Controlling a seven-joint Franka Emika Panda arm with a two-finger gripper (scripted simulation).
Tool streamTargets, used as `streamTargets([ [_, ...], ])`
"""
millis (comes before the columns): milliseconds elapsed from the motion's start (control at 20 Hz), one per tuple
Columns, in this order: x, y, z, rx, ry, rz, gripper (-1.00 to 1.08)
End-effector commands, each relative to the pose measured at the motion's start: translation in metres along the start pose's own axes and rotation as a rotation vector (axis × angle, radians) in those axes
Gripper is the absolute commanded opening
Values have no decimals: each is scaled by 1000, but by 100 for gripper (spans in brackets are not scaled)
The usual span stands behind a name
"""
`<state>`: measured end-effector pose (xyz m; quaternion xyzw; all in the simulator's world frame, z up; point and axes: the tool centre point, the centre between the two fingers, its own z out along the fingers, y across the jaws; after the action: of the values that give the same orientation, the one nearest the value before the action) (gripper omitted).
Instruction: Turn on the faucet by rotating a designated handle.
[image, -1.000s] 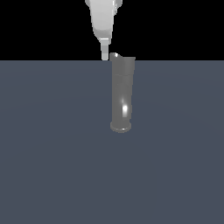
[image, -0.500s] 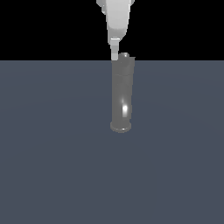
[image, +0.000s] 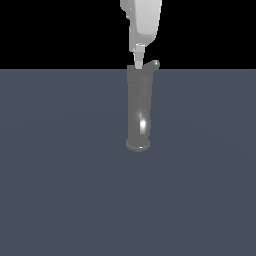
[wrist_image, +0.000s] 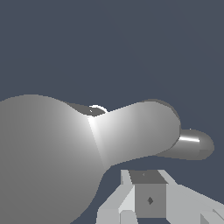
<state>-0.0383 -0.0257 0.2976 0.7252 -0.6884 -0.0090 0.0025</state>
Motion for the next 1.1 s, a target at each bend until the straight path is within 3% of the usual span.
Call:
streamTargets([
  [0, 61, -4, -1, 16, 8, 92, -100],
  [200, 76, -7, -1, 16, 9, 102, -100],
  [250, 16, -5, -1, -3, -12, 6, -100],
  [300, 14, -5, -1, -4, -13, 2, -100],
  [1050, 61, -43, -1, 7, -1, 58, -100],
])
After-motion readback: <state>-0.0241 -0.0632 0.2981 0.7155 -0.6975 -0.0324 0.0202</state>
